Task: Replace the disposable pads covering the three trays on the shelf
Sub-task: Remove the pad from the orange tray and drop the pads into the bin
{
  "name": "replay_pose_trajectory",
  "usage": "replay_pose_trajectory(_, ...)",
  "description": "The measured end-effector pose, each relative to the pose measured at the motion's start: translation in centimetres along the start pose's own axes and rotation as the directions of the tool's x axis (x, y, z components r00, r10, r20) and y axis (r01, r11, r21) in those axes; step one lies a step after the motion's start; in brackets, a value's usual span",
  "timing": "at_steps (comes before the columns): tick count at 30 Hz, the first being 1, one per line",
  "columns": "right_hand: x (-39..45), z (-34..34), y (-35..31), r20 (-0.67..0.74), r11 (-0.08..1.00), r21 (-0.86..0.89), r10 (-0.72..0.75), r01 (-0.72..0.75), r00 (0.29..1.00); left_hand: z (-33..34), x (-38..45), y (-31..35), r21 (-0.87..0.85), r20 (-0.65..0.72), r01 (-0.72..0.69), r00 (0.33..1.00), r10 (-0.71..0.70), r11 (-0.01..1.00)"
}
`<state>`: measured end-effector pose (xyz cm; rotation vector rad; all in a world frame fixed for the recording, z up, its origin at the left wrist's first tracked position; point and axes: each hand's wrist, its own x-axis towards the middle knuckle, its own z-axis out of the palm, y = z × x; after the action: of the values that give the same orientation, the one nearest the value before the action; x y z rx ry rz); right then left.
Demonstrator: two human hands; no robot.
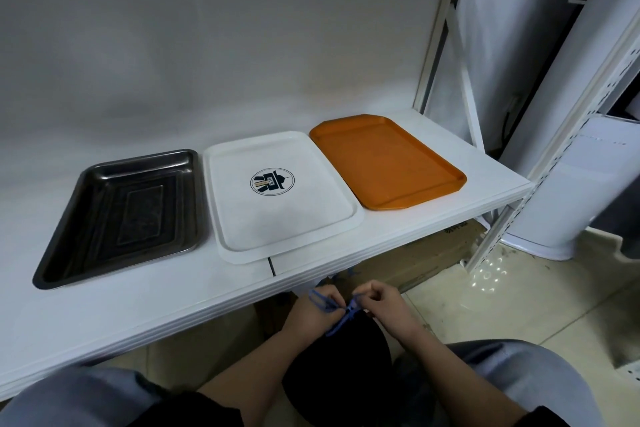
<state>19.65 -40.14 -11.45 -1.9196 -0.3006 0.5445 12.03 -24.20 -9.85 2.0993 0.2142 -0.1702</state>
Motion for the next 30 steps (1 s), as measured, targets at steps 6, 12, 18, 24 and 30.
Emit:
replay_pose_trajectory(6, -0.1, -0.7, -1.3, 0.046, 0.967, -0.235, -0.087, 0.096, 0.995, -0.5, -0.7, -0.2, -0.092, -0.06, 0.083, 0.994, -0.089, 0.992)
replay_pose_trajectory(12, -0.3, -1.4, -2.4, 0.101, 0.909, -0.406, -0.059, 0.096, 0.993, -1.1, -1.0, -0.2, -0.051, -0.076, 0.125, 0.989, -0.129, 0.991)
replay_pose_trajectory(18, -1.0, -2.8, -0.8, 0.207, 0.892, -0.449, 0.047, 0.052, 0.977, -1.5, -1.7, -1.5, -0.128, -0.028, 0.185, 0.981, -0.19, 0.974)
replay_pose_trajectory(24, -1.9, -3.7, 1.2, 0.132, 0.823, -0.567, 0.074, 0.014, 0.989, -2.1, -2.8, -3.8, 0.034, -0.047, 0.214, 0.976, -0.212, 0.976)
replay_pose_trajectory(30, -2.4, -3.0, 1.3, 0.057, 0.714, -0.699, 0.114, -0.042, 0.992, -2.0, -2.8, -4.8, 0.249, -0.085, 0.243, 0.97, -0.229, 0.938)
